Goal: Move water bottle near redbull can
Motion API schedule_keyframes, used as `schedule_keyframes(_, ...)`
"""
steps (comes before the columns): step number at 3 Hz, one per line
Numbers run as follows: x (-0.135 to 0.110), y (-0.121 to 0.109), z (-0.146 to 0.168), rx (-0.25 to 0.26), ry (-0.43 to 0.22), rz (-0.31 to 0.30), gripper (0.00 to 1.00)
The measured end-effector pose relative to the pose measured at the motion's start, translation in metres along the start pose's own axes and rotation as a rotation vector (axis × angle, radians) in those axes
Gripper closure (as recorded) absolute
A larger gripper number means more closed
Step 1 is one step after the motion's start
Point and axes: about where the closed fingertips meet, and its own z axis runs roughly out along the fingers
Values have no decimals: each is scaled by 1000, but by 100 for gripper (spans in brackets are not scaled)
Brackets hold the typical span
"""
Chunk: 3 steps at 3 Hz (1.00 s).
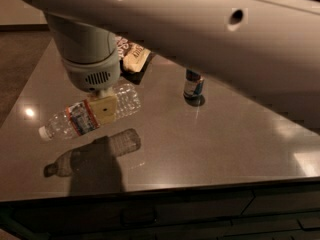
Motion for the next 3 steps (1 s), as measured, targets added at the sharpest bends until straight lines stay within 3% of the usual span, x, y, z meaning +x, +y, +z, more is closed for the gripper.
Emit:
schedule_keyframes(1, 39, 6, -13, 19, 18, 107, 100)
schedule_keyframes(3, 103, -11, -12, 10, 45, 220, 100)
